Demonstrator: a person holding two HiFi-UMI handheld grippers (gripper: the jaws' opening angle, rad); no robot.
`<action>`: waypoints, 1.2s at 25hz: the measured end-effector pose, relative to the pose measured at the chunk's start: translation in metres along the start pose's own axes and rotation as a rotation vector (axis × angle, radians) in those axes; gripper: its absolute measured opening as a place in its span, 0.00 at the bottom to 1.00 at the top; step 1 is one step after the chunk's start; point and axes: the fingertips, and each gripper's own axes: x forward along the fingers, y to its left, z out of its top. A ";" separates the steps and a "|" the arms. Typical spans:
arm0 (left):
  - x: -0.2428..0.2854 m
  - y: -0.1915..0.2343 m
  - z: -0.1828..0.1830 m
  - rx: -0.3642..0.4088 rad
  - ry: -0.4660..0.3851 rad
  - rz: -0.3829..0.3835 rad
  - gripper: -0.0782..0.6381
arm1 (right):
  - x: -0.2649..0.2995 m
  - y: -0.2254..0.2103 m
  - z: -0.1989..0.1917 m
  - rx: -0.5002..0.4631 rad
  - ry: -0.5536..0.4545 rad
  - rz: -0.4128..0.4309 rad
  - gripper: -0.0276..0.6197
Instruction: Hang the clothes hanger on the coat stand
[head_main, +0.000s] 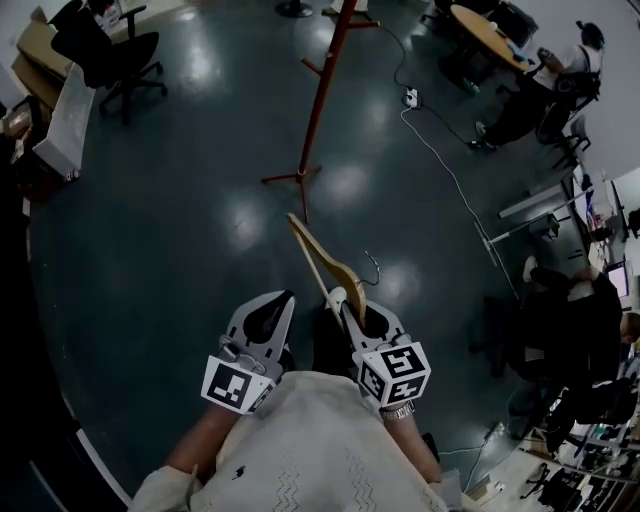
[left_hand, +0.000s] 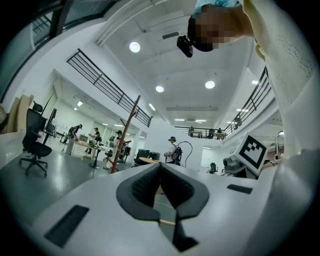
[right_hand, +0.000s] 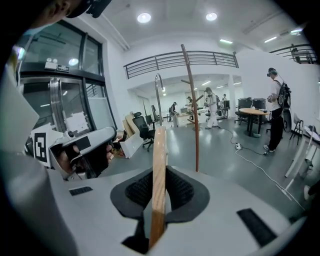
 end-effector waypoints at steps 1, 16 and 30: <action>0.004 0.001 -0.001 0.006 0.003 0.006 0.13 | 0.005 -0.004 0.004 -0.006 0.000 0.008 0.15; 0.118 0.115 0.002 0.076 -0.001 0.274 0.13 | 0.139 -0.103 0.086 -0.066 0.015 0.167 0.15; 0.282 0.146 0.030 0.215 -0.012 0.431 0.13 | 0.241 -0.234 0.215 -0.236 0.035 0.386 0.15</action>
